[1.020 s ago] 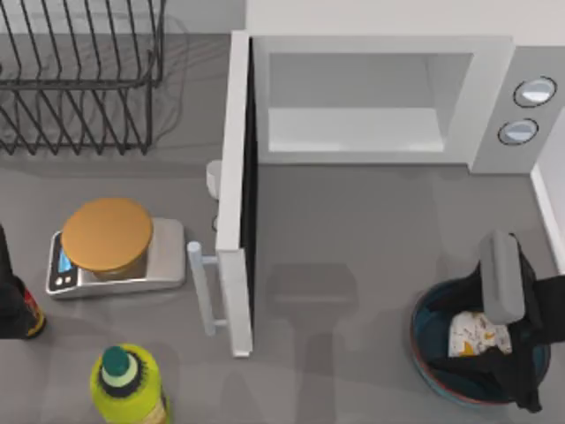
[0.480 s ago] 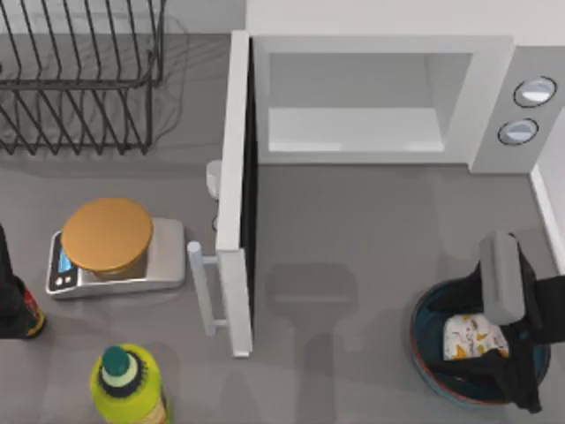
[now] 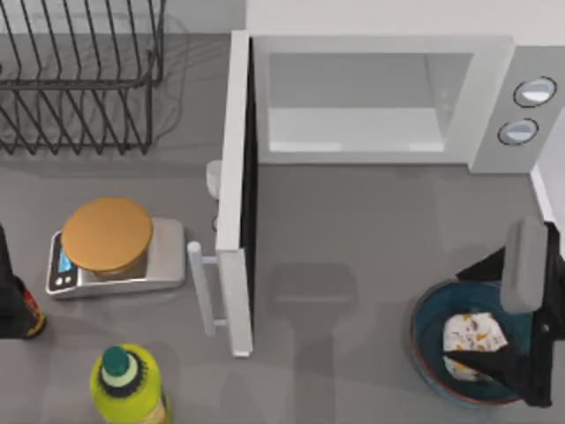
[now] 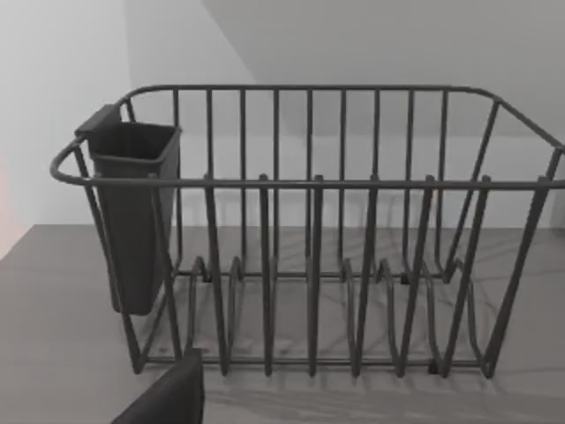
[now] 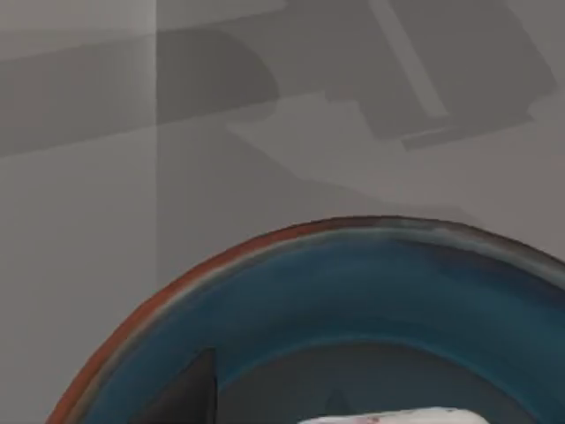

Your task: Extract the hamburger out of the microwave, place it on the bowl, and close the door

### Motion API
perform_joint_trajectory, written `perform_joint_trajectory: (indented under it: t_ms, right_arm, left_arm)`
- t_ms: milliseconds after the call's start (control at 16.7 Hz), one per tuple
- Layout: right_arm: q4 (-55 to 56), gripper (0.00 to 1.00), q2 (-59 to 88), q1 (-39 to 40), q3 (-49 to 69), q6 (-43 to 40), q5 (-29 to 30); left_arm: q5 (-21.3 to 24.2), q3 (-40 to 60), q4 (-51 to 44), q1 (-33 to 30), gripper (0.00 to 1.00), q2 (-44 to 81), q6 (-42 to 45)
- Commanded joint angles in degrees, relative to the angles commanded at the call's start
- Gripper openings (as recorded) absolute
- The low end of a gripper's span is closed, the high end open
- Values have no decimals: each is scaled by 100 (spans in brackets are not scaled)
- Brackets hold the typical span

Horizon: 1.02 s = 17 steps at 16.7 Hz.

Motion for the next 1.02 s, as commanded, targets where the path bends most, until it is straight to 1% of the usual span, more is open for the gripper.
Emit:
perform_joint_trajectory:
  t_ms: [240,660,840,1020]
  right_arm:
    - [52,100,-1955,-189,-583,1145,987]
    - [161,100,-6145,-582,-1793,3519,3039]
    - [201,100,-7363,-728,-2244,4399,3804]
    - [228,100,-8049,-826,-2546,4990,4316]
  left_arm:
    - [0,0,0,0,100,0,0]
    - [0,0,0,0,100,0,0]
    - [0,0,0,0,100,0,0]
    - [0,0,0,0,100,0,0]
